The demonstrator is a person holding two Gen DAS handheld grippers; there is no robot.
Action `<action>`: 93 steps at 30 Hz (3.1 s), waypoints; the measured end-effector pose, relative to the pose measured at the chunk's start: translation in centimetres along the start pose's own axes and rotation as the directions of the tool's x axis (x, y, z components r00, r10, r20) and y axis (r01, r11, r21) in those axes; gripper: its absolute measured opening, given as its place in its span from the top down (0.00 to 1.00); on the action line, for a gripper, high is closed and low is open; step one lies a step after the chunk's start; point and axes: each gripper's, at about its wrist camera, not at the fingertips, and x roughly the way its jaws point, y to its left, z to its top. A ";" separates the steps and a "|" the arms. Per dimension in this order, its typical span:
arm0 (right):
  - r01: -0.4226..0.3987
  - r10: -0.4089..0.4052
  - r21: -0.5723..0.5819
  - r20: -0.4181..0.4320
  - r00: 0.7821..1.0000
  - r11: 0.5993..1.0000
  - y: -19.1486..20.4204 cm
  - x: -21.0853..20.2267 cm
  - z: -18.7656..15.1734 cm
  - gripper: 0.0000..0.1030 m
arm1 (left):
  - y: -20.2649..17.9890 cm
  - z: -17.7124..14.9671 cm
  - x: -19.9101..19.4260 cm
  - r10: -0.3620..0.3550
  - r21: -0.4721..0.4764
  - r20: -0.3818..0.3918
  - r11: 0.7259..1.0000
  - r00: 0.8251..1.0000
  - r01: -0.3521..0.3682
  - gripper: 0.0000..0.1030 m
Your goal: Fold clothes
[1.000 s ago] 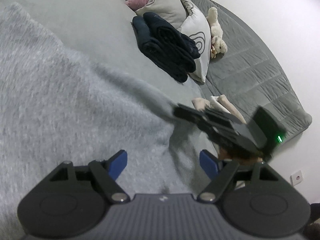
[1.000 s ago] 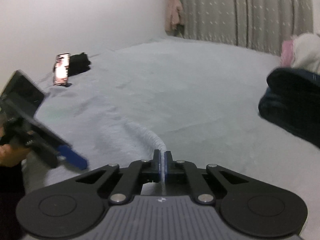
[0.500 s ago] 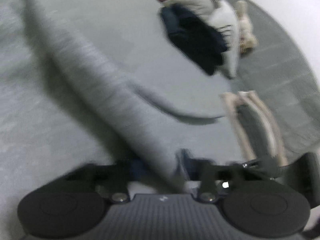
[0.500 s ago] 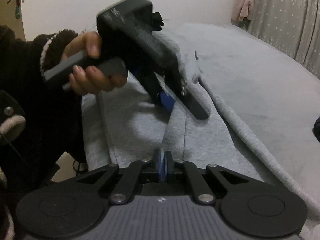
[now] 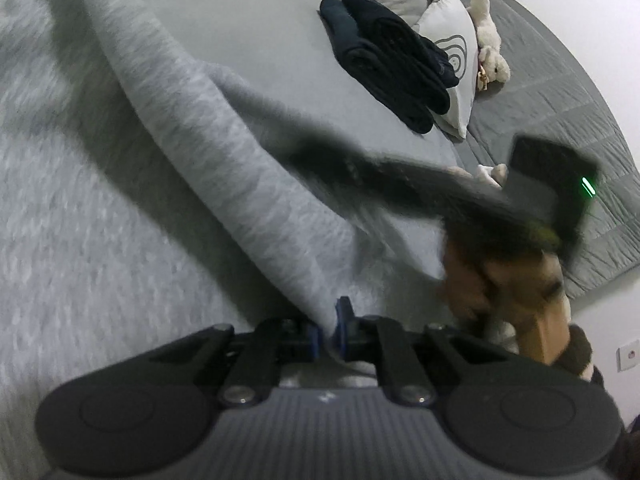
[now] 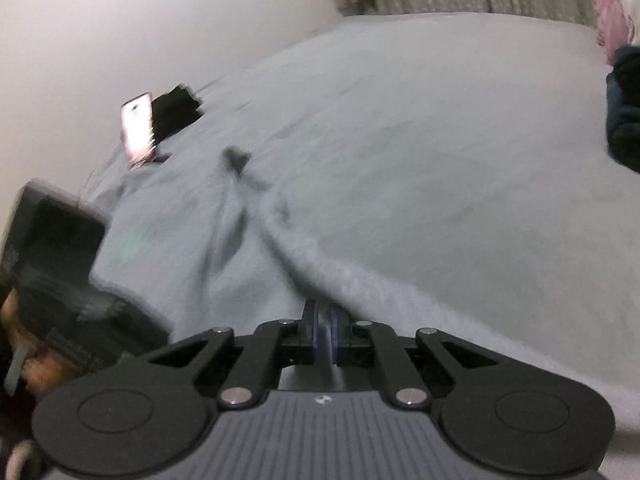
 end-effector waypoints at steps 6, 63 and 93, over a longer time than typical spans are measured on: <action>0.154 -0.165 0.085 0.136 0.977 0.984 -1.0 -0.5 2.7 0.86 | -0.4 -0.1 -0.3 -0.006 0.050 0.006 0.999 1.000 0.006 0.85; 0.157 -0.170 -0.237 -0.033 0.985 0.959 4.0 -12.7 -9.8 0.57 | 1.5 2.9 1.6 -0.258 -0.087 0.251 0.954 0.933 0.287 0.45; 0.594 -0.610 0.147 0.125 0.782 0.791 -5.6 -16.8 -7.6 0.56 | -3.1 2.1 2.8 -0.353 0.204 0.065 0.920 0.933 0.334 0.38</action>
